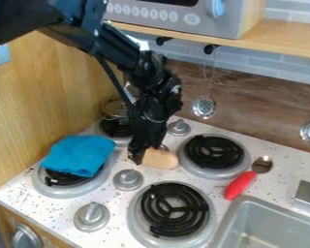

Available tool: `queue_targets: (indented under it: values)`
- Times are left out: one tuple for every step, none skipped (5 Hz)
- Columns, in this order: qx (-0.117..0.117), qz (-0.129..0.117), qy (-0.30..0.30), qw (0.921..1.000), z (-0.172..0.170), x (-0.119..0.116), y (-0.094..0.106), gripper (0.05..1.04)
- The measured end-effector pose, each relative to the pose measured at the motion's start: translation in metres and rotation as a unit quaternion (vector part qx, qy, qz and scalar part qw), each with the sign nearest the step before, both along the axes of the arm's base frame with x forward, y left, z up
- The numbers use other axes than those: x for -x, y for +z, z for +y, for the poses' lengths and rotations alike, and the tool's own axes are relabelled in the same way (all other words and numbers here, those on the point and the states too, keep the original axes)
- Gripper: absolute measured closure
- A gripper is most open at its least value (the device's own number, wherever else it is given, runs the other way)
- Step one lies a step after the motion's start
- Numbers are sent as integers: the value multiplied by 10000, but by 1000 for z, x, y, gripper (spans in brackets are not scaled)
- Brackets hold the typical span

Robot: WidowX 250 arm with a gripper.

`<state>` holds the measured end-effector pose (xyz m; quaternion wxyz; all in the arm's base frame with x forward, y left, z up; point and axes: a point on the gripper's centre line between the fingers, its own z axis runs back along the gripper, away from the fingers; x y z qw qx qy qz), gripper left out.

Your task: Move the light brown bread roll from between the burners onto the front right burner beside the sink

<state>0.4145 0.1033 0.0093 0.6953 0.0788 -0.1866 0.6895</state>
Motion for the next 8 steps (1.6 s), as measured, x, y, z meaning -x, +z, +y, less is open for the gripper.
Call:
queue_targets:
  values:
    - [-1, 142, -119, 9998, -1, 0, -12, 120]
    - [14, 228, -109, 9997, 0, 2, -18, 404]
    - [1, 258, -184, 9995, 0, 1, -18, 524]
    - [46, 326, -466, 9984, -4, 0, -18, 524]
    - [222, 278, -845, 9958, -10, -3, -11, 525]
    - [412, 8, -1343, 9901, -21, -6, 16, 529]
    - [661, 12, -2006, 9774, -35, 0, 24, 529]
    - [589, 147, -2895, 9553, -43, 15, 37, 529]
